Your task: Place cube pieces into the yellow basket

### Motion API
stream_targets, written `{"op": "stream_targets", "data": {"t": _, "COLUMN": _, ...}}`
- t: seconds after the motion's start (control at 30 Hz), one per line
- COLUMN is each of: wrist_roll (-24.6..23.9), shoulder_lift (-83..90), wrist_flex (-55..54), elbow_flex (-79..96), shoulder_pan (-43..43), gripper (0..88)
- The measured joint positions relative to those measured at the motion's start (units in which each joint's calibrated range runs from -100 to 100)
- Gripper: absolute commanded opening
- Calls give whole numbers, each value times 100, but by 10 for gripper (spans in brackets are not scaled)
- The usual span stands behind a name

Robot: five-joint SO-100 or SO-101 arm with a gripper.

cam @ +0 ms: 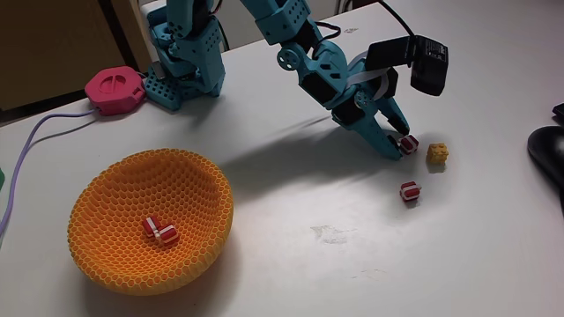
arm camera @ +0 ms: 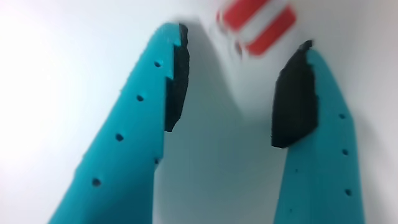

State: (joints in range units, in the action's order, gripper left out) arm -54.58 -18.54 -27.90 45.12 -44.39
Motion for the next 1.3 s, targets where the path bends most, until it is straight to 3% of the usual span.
{"op": "stream_targets", "data": {"t": 0.07, "wrist_roll": 15, "shoulder_lift": -157, "wrist_flex": -33, "elbow_flex": -177, "shoulder_pan": -10, "gripper": 183}}
{"op": "stream_targets", "data": {"t": 0.17, "wrist_roll": 39, "shoulder_lift": -226, "wrist_flex": -33, "elbow_flex": -286, "shoulder_pan": 0, "gripper": 0}}
{"op": "stream_targets", "data": {"t": 0.4, "wrist_roll": 405, "shoulder_lift": -79, "wrist_flex": 211, "elbow_flex": -286, "shoulder_pan": 116, "gripper": 0}}
{"op": "stream_targets", "data": {"t": 0.57, "wrist_roll": 1377, "shoulder_lift": 1633, "wrist_flex": 2274, "elbow_flex": -276, "shoulder_pan": 812, "gripper": 0}}
{"op": "stream_targets", "data": {"t": 0.67, "wrist_roll": 2149, "shoulder_lift": 3227, "wrist_flex": 4348, "elbow_flex": -207, "shoulder_pan": 1721, "gripper": 0}}
{"op": "stream_targets", "data": {"t": 0.8, "wrist_roll": 3238, "shoulder_lift": 4840, "wrist_flex": 6367, "elbow_flex": -20, "shoulder_pan": 3752, "gripper": 0}}
{"op": "stream_targets", "data": {"t": 0.93, "wrist_roll": 4127, "shoulder_lift": 5194, "wrist_flex": 6999, "elbow_flex": 89, "shoulder_pan": 5793, "gripper": 0}}
{"op": "stream_targets", "data": {"t": 1.03, "wrist_roll": 4508, "shoulder_lift": 5253, "wrist_flex": 7044, "elbow_flex": 256, "shoulder_pan": 6586, "gripper": 0}}
{"op": "stream_targets", "data": {"t": 1.07, "wrist_roll": 4581, "shoulder_lift": 5253, "wrist_flex": 7044, "elbow_flex": 335, "shoulder_pan": 6731, "gripper": 40}}
{"op": "stream_targets", "data": {"t": 1.2, "wrist_roll": 4757, "shoulder_lift": 5253, "wrist_flex": 7044, "elbow_flex": 414, "shoulder_pan": 7031, "gripper": 444}}
{"op": "stream_targets", "data": {"t": 1.3, "wrist_roll": 4689, "shoulder_lift": 5253, "wrist_flex": 7476, "elbow_flex": 404, "shoulder_pan": 7089, "gripper": 466}}
